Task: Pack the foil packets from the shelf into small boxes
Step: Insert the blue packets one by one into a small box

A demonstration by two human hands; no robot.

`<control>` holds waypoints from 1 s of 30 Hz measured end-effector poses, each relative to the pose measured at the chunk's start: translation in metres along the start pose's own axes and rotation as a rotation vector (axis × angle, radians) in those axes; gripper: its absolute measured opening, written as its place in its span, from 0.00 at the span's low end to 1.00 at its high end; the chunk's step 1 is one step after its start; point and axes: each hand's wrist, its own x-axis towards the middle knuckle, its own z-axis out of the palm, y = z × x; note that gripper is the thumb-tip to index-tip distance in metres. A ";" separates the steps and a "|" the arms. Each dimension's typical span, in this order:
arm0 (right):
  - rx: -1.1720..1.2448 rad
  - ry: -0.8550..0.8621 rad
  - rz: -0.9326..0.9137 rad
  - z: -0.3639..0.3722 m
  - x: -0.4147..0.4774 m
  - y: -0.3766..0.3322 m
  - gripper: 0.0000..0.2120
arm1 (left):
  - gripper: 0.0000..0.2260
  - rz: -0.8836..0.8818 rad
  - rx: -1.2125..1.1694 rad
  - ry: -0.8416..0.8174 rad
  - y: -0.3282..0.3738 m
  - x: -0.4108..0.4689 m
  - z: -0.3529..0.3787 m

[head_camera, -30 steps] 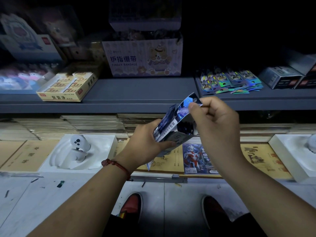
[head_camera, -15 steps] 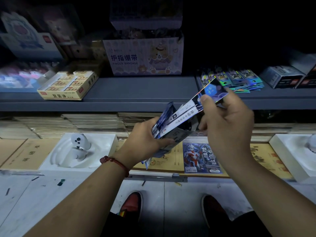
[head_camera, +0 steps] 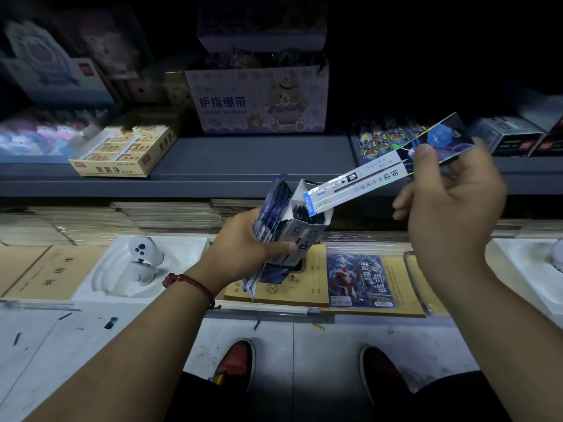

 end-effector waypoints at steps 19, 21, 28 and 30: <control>-0.151 -0.012 -0.121 0.008 0.000 0.019 0.14 | 0.17 0.025 0.006 -0.027 0.003 -0.004 0.001; -0.160 -0.004 -0.121 0.008 0.001 0.020 0.14 | 0.17 0.029 0.008 -0.030 0.004 -0.004 0.001; -0.195 -0.015 -0.145 0.010 -0.002 0.020 0.13 | 0.19 0.031 0.041 -0.039 0.004 -0.005 0.002; -0.201 -0.018 -0.157 0.010 -0.002 0.020 0.13 | 0.19 0.031 0.041 -0.035 0.004 -0.005 0.002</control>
